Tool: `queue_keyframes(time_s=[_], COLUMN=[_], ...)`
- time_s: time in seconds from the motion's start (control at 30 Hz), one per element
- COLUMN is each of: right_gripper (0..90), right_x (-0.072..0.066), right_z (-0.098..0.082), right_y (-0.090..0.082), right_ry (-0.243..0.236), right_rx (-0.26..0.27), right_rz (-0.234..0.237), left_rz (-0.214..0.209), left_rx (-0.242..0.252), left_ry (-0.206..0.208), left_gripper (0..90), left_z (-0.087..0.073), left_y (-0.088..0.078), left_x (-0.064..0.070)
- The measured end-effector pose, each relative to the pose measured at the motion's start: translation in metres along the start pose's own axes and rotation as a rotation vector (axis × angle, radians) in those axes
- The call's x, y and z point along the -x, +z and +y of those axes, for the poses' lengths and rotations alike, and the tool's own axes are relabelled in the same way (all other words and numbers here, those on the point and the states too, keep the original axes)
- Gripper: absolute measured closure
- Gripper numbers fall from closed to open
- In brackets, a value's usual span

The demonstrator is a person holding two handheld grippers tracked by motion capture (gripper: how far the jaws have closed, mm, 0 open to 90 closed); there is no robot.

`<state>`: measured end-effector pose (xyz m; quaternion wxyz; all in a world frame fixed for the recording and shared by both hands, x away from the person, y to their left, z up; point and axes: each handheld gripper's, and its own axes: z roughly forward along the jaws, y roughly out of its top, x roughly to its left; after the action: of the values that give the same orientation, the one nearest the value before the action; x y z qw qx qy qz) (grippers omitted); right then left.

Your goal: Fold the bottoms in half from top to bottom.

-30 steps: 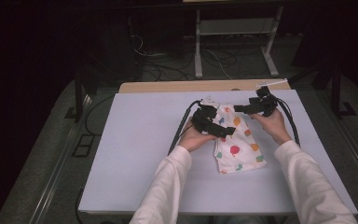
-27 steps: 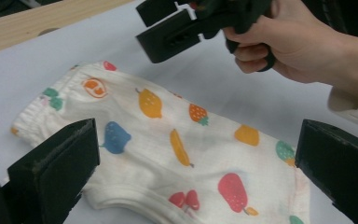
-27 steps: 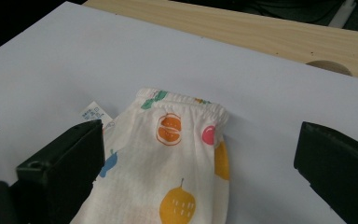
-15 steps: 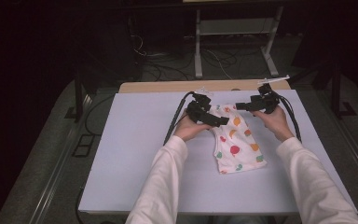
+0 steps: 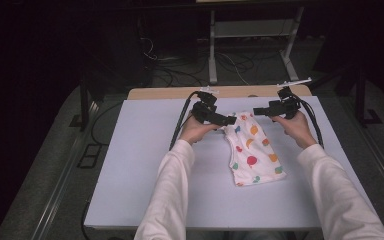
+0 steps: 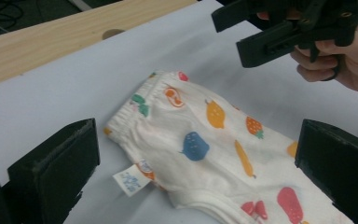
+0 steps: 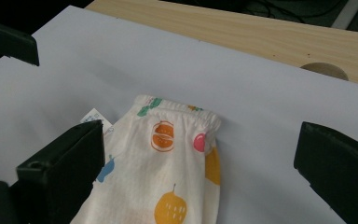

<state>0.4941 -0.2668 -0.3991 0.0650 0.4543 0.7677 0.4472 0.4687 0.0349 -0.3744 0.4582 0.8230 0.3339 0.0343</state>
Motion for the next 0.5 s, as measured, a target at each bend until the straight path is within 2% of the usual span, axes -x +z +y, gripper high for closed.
queue_keyframes(time_s=[0.13, 0.2, 0.37, 0.5], right_gripper=[1.3, 1.3, 1.3, 1.4], right_x=[0.004, 0.005, 0.011, 0.014], right_z=[0.0, -0.001, -0.005, -0.009], right_y=[0.002, 0.004, 0.014, 0.021], right_ry=[0.012, 0.014, 0.032, 0.052], right_rx=[-0.002, -0.002, -0.011, -0.031], right_rz=[-0.002, -0.004, -0.013, -0.012], left_rz=[0.019, 0.045, 0.031, 0.03], left_rx=[0.0, -0.001, -0.012, -0.008], left_ry=[-0.015, -0.007, -0.009, -0.039], left_gripper=[0.0, 0.0, 0.0, 0.0], left_z=[0.0, -0.001, -0.006, -0.011], left_y=[0.002, 0.005, 0.018, 0.026], left_x=[-0.008, -0.011, -0.016, -0.023])
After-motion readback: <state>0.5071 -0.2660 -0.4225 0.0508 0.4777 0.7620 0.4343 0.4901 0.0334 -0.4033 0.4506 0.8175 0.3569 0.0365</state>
